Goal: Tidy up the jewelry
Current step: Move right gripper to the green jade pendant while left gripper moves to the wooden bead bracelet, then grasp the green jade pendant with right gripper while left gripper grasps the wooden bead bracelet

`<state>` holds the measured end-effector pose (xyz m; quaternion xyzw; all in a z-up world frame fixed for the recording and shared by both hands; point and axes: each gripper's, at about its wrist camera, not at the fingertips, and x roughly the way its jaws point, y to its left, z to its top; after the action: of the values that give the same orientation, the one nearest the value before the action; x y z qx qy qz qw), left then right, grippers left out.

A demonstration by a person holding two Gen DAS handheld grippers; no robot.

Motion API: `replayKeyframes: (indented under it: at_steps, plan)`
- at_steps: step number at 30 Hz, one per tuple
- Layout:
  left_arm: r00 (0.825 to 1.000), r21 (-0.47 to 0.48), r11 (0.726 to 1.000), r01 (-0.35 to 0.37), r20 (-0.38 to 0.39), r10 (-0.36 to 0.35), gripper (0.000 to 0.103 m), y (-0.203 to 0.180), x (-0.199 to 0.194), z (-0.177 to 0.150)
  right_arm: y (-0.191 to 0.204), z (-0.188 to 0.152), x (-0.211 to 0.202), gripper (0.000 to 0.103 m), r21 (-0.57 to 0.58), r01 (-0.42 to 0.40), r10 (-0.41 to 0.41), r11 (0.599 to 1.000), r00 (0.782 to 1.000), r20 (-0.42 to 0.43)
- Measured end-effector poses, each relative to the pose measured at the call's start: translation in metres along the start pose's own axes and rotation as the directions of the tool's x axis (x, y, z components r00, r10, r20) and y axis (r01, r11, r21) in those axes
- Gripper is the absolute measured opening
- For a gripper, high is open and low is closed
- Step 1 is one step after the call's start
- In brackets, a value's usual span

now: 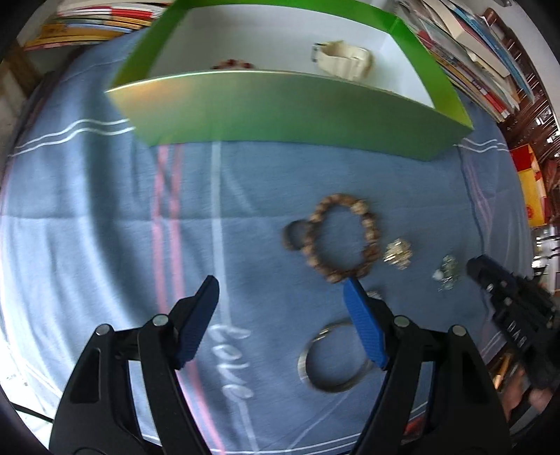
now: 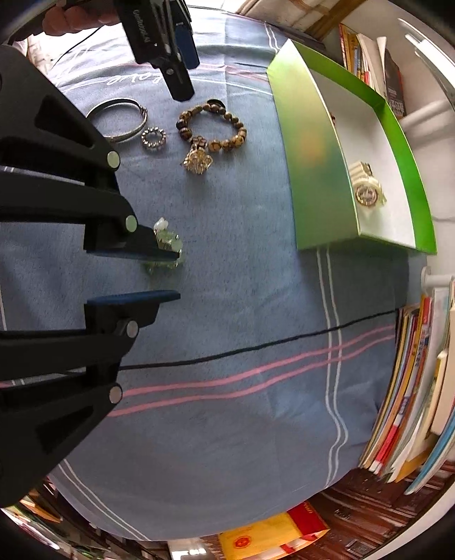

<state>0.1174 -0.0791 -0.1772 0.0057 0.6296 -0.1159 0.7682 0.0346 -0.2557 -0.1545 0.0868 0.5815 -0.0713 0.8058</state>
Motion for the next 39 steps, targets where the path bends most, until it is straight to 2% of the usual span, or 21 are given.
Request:
replayKeyframes:
  at_steps: [5,11,16,20,23,31,32,35,39]
  plan:
    - [1.000,-0.013,1.000,-0.023,-0.012,0.023,0.074,-0.012,0.018,0.016,-0.007,-0.003,0.001,0.017,0.023,0.007,-0.007,1.000,1.000,-0.004]
    - [0.991,0.013,0.992,-0.129,-0.032,0.129,0.074,-0.007,0.028,0.016,-0.009,-0.002,0.002,0.018,0.033,0.011,-0.011,0.999,1.000,-0.008]
    - [0.984,-0.051,0.983,-0.174,-0.050,0.171,0.075,0.027,0.025,0.008,-0.002,0.002,0.002,0.024,0.019,0.003,-0.003,1.000,1.000,-0.006]
    - [0.978,-0.125,0.970,-0.207,-0.050,0.202,0.075,0.058,0.018,-0.002,0.005,0.000,0.002,0.024,0.004,-0.001,0.001,1.000,1.000,-0.008]
    - [0.972,-0.151,0.960,-0.234,-0.046,0.230,0.075,0.067,0.016,-0.002,0.011,-0.001,0.004,0.024,-0.004,-0.001,0.001,1.000,1.000,-0.015]
    - [0.978,-0.149,0.967,-0.206,-0.025,0.205,0.075,0.082,0.005,-0.020,0.027,0.000,0.005,0.024,-0.046,-0.006,0.005,0.999,1.000,-0.021]
    - [0.979,-0.147,0.968,-0.204,-0.022,0.203,0.074,0.089,0.000,-0.033,0.028,0.000,0.005,0.024,-0.049,-0.004,0.003,0.999,1.000,-0.021]
    - [0.978,-0.139,0.968,-0.208,-0.011,0.208,0.070,0.101,-0.009,-0.043,0.030,0.001,0.006,0.024,-0.051,0.001,-0.003,0.999,1.000,-0.026]
    - [0.973,-0.087,0.970,-0.226,0.014,0.229,0.064,0.089,-0.011,-0.052,0.033,-0.001,0.009,0.024,-0.057,0.007,-0.009,0.998,0.999,-0.036]
